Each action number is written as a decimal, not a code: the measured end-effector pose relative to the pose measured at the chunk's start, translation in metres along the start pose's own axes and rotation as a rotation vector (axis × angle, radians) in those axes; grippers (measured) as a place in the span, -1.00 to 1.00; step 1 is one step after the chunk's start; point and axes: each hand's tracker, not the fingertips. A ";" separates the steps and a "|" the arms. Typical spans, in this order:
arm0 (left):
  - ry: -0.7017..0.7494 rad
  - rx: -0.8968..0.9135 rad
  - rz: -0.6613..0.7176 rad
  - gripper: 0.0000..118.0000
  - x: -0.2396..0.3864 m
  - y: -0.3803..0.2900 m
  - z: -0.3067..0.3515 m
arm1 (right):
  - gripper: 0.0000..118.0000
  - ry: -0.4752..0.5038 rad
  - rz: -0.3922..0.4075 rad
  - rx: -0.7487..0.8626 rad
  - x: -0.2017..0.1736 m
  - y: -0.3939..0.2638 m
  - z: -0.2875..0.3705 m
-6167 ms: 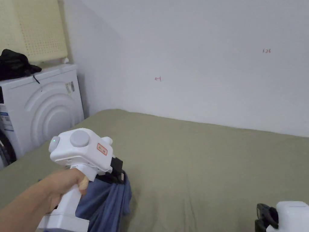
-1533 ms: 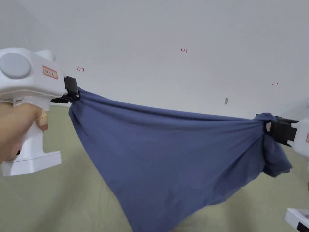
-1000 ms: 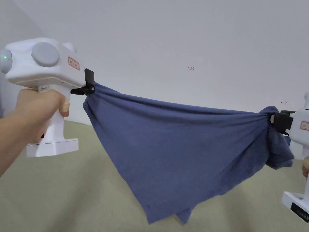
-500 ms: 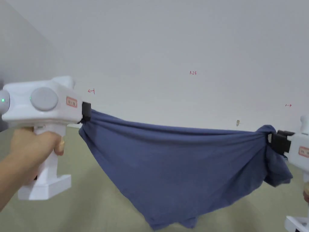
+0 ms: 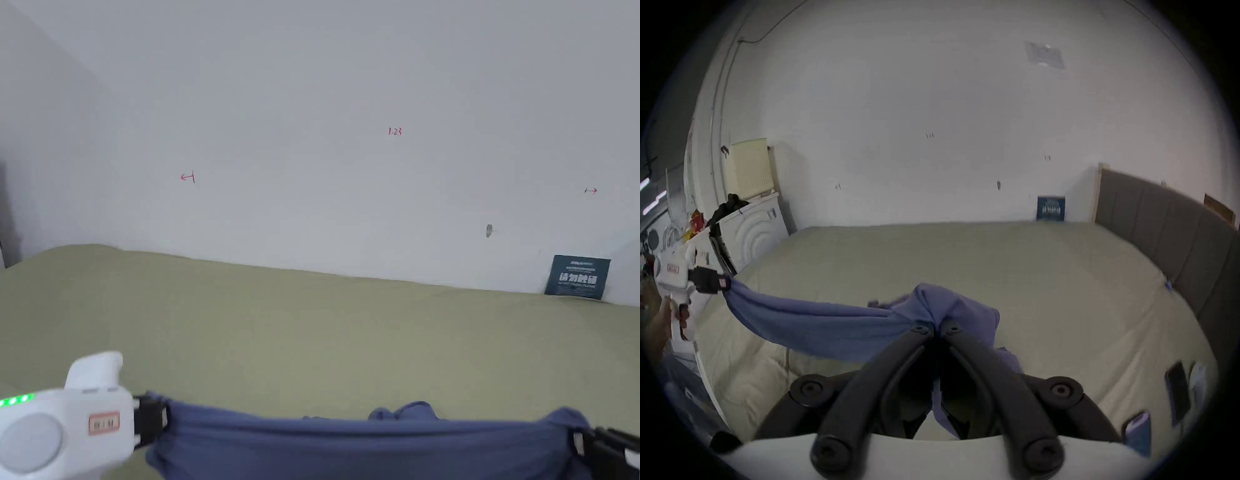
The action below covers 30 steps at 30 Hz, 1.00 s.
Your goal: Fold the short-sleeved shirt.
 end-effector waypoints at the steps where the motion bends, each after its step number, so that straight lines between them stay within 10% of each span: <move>1: 0.011 0.004 0.001 -1.00 -0.003 -0.016 0.003 | -0.96 0.003 -0.007 -0.031 0.001 -0.011 0.003; 20: 0.059 -0.196 0.122 -0.97 -0.064 -0.163 0.009 | -0.95 -0.074 -0.103 -0.231 0.009 -0.146 0.037; 22: 0.068 -0.221 0.088 -0.32 -0.062 -0.153 0.009 | -0.63 -0.066 -0.079 -0.208 0.005 -0.141 0.039; 25: 0.138 -0.155 0.023 0.81 -0.048 -0.145 0.023 | 0.68 -0.088 -0.044 -0.152 -0.001 -0.127 0.049; 30: 0.086 0.118 -0.019 0.79 -0.023 -0.132 0.068 | 0.68 -0.141 -0.005 0.031 -0.010 -0.113 0.075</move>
